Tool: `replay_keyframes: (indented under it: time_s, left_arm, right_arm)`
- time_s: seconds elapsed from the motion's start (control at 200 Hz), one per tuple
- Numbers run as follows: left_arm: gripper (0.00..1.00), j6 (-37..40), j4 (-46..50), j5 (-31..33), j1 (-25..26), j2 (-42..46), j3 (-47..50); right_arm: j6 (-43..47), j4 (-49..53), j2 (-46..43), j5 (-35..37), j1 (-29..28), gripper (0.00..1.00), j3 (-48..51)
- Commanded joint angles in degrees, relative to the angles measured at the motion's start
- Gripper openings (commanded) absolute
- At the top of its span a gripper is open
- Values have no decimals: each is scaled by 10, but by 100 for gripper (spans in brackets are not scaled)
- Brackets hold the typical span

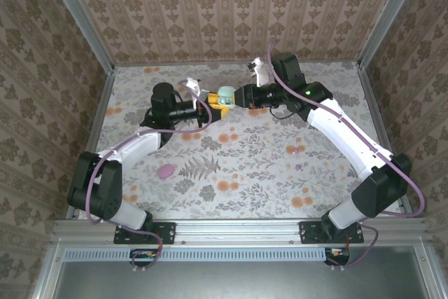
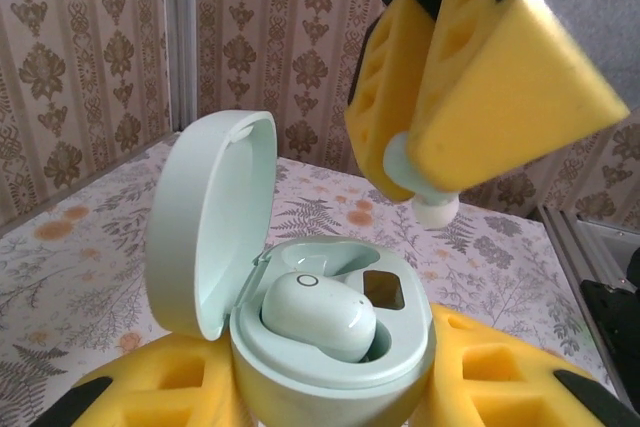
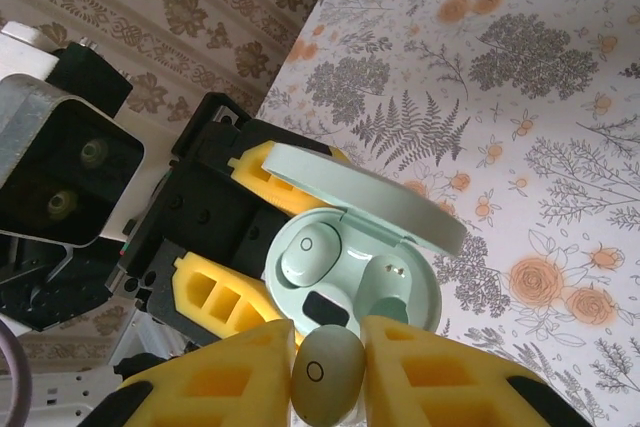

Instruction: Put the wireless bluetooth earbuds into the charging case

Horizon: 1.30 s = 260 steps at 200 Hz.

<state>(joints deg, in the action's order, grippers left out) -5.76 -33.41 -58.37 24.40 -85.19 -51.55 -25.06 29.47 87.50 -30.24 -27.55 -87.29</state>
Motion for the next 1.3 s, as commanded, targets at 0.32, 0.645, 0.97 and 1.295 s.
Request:
replay_keyframes:
  time_s: [0.32, 0.645, 0.97, 1.295]
  left_arm:
    - [22, 11, 0, -39, 3, -3, -30]
    - [22, 12, 6, -43, 3, -1, -34]
    - [23, 7, 2, -39, 3, 0, -33]
    - [22, 2, -4, -39, 3, 0, -33]
  right_arm:
    - [20, -21, 0, -4, 3, 25, -13]
    - [9, -42, 6, 1, 3, 25, -9]
    - [15, -29, 18, 0, 2, 25, -8]
    - [21, -26, 29, -1, 1, 25, -5]
